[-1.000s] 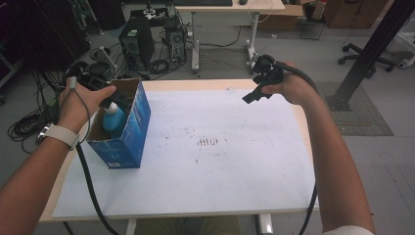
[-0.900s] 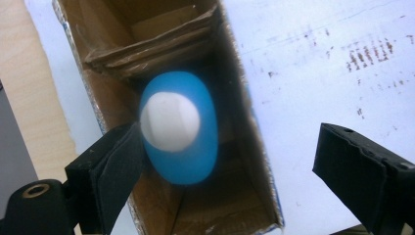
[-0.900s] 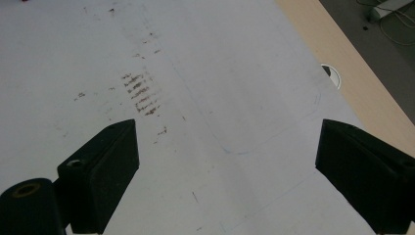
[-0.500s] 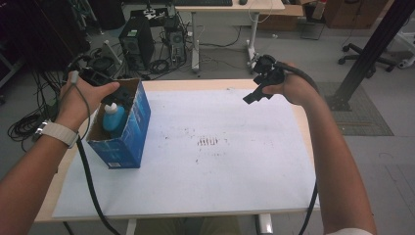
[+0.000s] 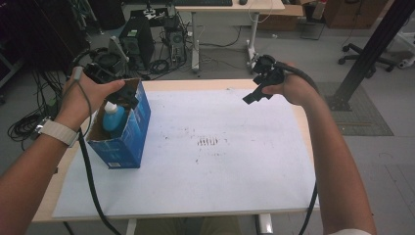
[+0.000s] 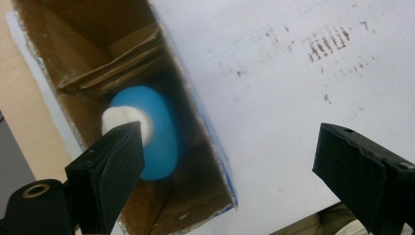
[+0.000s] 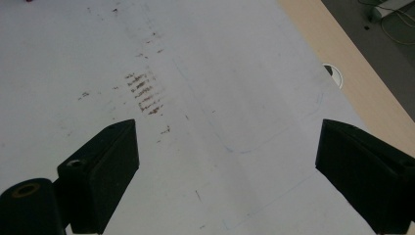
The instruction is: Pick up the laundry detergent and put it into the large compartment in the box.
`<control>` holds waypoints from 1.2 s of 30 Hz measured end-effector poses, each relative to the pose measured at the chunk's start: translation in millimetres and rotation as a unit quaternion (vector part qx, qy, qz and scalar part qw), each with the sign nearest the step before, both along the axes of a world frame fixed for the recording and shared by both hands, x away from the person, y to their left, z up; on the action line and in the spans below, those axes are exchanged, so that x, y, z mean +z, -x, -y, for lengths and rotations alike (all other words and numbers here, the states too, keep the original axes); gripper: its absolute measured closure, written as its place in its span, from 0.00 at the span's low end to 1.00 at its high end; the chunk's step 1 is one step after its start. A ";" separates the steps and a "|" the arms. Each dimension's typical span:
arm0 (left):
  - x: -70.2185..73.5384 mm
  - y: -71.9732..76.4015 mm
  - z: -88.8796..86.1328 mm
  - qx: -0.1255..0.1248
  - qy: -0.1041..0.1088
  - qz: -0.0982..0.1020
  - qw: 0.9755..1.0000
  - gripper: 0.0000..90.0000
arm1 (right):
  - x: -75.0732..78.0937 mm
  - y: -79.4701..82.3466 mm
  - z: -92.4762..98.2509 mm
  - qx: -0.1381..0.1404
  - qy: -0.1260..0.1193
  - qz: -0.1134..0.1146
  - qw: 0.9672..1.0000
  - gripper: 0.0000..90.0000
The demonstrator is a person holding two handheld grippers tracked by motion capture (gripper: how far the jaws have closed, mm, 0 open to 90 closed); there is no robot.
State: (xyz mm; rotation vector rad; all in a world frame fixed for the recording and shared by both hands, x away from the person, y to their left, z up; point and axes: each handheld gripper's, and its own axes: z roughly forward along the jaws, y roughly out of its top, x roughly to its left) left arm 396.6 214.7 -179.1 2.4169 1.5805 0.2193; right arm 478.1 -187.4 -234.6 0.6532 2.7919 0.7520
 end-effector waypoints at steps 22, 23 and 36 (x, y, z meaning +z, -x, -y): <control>0.9 7.9 37.8 -0.078 0.002 -0.005 0.997 0.13 | 1.0 1.7 0.3 -0.002 0.000 -0.001 1.000 0.10; 1.1 8.3 39.5 -0.081 0.000 -0.006 0.997 0.13 | 0.9 1.6 0.5 -0.002 0.000 -0.001 1.000 0.10; -1.1 14.0 59.9 -0.127 0.008 -0.005 0.992 0.14 | 1.4 2.7 2.7 -0.004 -0.001 0.000 1.000 0.10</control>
